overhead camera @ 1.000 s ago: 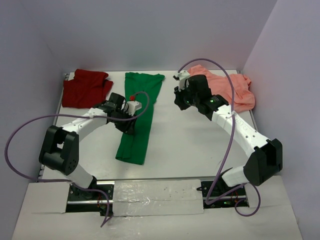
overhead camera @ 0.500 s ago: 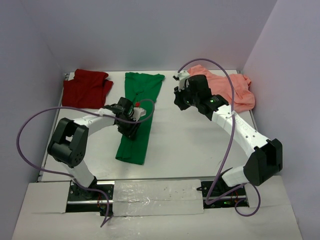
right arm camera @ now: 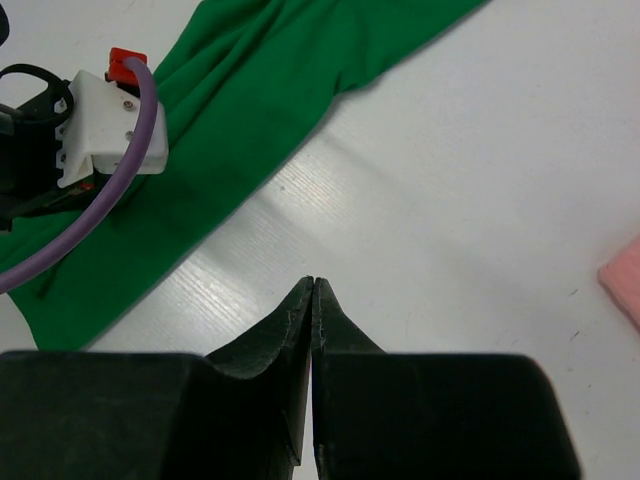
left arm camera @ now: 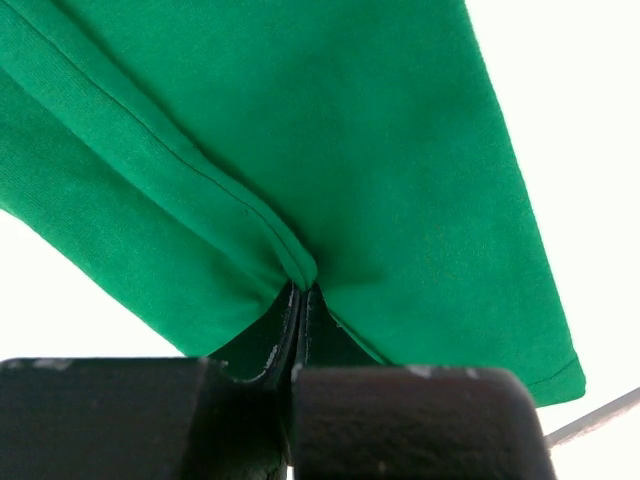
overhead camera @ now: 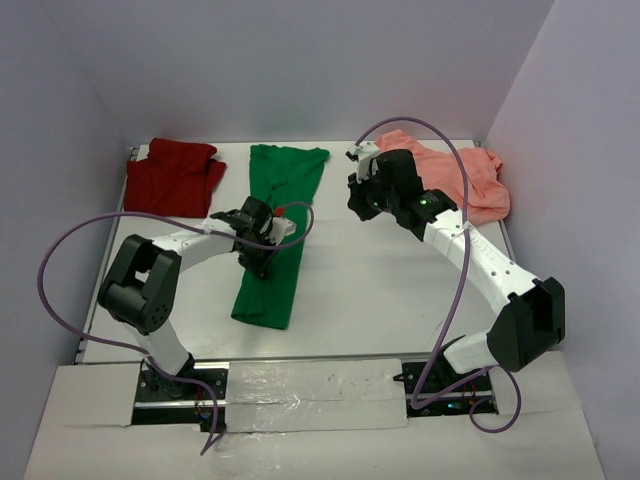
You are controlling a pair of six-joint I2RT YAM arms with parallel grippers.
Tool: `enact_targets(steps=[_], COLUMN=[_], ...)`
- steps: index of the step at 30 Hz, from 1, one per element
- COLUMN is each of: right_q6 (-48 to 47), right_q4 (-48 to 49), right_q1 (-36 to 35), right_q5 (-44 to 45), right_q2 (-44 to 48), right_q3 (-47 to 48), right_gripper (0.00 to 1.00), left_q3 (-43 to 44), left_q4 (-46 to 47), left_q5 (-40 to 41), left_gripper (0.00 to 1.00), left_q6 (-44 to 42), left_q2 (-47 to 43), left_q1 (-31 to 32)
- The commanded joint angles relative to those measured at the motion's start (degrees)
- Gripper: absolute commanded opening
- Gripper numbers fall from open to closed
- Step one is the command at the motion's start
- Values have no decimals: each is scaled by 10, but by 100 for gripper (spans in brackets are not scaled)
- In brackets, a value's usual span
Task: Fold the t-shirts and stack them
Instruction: Fold the tshirt
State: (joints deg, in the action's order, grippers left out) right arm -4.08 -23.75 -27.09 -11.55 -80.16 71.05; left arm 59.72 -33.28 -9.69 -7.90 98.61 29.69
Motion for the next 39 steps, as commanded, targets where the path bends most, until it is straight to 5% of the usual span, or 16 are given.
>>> enact_targets(steps=[1, 20, 23, 25, 26, 27, 39], right_q6=[2, 0, 0, 1, 1, 2, 1], right_q4=[0, -6, -7, -8, -8, -9, -9], right_q1=[3, 3, 3, 3, 3, 3, 3], right_q5=[-8, -22, -21, -22, -22, -22, -23], right_q2=[4, -4, -3, -2, -1, -1, -5], right_q3=[10, 13, 15, 15, 16, 16, 16], right_gripper=[8, 7, 7, 7, 7, 7, 7], left_q3=[13, 22, 14, 7, 5, 1, 13], left_q4=[5, -36, -41, -44, -44, -44, -40], left_q5=[13, 11, 5, -1, -5, -7, -41], left_gripper=[0, 2, 23, 59, 86, 99, 99], left_q6=[3, -13, -19, -21, -26, -27, -31], left_q2=[-18, -85, -89, -93, -95, -98, -119], left_q1=[4, -51, -62, -70, -74, -75, -84])
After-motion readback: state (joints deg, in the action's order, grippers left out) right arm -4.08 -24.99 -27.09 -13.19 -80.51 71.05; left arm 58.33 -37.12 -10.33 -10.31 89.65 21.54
